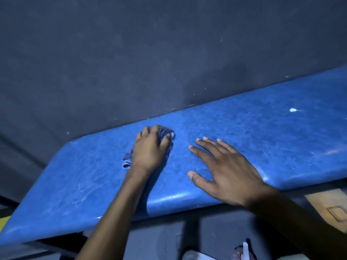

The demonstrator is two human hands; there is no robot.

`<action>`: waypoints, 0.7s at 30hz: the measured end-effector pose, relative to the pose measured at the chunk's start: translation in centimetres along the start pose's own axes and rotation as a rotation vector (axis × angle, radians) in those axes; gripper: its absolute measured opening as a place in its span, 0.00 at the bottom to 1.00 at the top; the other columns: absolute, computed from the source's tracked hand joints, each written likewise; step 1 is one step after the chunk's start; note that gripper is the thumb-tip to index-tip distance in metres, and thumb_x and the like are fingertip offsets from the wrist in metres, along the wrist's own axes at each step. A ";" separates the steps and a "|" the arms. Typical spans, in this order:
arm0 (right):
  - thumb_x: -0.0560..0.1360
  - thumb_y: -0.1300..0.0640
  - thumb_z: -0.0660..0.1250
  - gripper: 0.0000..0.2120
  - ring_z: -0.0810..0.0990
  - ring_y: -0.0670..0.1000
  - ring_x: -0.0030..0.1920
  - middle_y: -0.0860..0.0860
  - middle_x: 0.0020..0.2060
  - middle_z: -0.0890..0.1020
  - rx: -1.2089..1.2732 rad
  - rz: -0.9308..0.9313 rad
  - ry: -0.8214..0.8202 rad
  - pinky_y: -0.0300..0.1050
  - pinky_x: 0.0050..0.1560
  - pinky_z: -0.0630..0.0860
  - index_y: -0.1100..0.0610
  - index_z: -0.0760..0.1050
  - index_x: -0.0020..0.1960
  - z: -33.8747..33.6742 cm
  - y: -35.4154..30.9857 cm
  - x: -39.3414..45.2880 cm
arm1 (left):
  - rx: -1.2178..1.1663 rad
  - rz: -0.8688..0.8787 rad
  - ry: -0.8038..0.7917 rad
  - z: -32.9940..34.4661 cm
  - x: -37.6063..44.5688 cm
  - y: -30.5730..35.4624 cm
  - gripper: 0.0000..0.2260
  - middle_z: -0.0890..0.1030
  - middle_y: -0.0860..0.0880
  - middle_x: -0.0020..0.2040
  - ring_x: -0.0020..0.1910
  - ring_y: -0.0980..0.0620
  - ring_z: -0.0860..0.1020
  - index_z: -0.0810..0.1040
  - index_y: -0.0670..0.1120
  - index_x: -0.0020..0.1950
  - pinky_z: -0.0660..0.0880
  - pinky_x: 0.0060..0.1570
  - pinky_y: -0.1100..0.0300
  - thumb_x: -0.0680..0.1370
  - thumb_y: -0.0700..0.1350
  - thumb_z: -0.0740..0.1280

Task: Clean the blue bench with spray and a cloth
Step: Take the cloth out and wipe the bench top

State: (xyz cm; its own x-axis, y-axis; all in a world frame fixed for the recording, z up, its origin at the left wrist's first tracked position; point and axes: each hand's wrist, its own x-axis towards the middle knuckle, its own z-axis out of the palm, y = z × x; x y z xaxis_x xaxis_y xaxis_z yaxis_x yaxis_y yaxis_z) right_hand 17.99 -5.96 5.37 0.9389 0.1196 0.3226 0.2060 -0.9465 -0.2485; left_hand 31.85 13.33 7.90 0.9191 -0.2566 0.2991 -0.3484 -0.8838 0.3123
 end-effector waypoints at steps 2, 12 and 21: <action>0.78 0.30 0.49 0.37 0.56 0.47 0.81 0.49 0.80 0.64 -0.003 -0.001 -0.001 0.51 0.81 0.51 0.48 0.63 0.80 0.0 0.0 0.0 | -0.033 0.150 -0.005 -0.6 -2.8 0.4 0.15 0.78 0.47 0.63 0.62 0.43 0.74 0.78 0.52 0.66 0.68 0.65 0.50 0.83 0.57 0.62; 0.78 0.30 0.49 0.36 0.56 0.47 0.81 0.50 0.80 0.64 0.010 0.006 0.012 0.51 0.81 0.52 0.48 0.64 0.80 0.0 0.0 0.0 | 0.049 -0.172 0.044 -0.7 0.9 -2.0 0.22 0.77 0.38 0.61 0.64 0.36 0.72 0.76 0.49 0.66 0.67 0.66 0.46 0.80 0.60 0.57; 0.78 0.31 0.51 0.36 0.57 0.47 0.81 0.49 0.80 0.65 0.016 0.005 0.016 0.51 0.80 0.53 0.48 0.64 0.79 0.0 -0.2 0.0 | 0.072 -0.036 -0.013 -1.3 3.3 -6.6 0.23 0.76 0.37 0.64 0.65 0.35 0.72 0.74 0.49 0.72 0.67 0.65 0.48 0.82 0.60 0.60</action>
State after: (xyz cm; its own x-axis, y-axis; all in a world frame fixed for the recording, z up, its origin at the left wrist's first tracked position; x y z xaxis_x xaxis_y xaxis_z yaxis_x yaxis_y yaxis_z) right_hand 17.94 -5.78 5.38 0.9353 0.1104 0.3361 0.2064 -0.9419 -0.2649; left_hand 36.94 18.87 8.02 0.9331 -0.2291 0.2773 -0.3018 -0.9181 0.2569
